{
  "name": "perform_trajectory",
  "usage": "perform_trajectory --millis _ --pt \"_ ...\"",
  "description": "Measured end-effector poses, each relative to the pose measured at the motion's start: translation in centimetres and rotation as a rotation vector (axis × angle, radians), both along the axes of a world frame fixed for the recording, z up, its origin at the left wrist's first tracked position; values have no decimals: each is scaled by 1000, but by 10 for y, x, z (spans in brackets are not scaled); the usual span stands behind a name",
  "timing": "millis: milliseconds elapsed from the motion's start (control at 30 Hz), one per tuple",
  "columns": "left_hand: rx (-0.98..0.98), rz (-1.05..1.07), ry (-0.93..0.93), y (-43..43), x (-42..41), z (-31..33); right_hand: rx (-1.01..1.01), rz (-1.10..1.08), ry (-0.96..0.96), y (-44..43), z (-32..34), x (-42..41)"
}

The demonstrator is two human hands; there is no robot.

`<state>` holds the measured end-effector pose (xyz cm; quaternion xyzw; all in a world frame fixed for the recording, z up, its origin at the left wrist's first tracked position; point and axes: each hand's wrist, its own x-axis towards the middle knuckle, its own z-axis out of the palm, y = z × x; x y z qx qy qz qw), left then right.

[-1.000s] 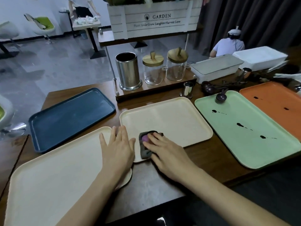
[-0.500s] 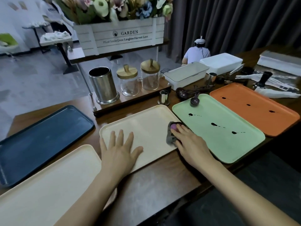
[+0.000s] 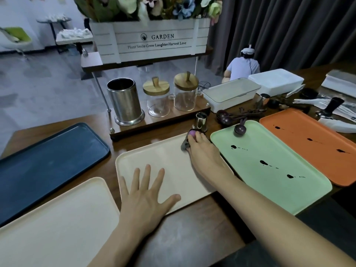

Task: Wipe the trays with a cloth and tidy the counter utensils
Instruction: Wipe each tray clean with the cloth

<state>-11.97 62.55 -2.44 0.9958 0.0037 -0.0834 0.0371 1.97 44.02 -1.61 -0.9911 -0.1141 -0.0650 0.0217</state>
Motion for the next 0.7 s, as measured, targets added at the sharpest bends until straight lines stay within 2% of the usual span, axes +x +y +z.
perform_trajectory --millis 133,233,433,500,567,700 --pt "-19 3 15 0 1 1 -57 -59 11 22 -4 12" --pt "-30 -4 16 0 3 2 -11 -38 -14 30 -5 9" --pt "-29 1 -4 -1 3 -1 171 357 9 72 -10 -22" --pt "-24 6 -7 -2 2 0 192 424 39 68 -9 -20" --pt "-20 10 8 -2 1 2 231 411 50 48 -8 -10" --pt "-48 17 20 -2 -1 7 228 201 -13 -11 -7 16"
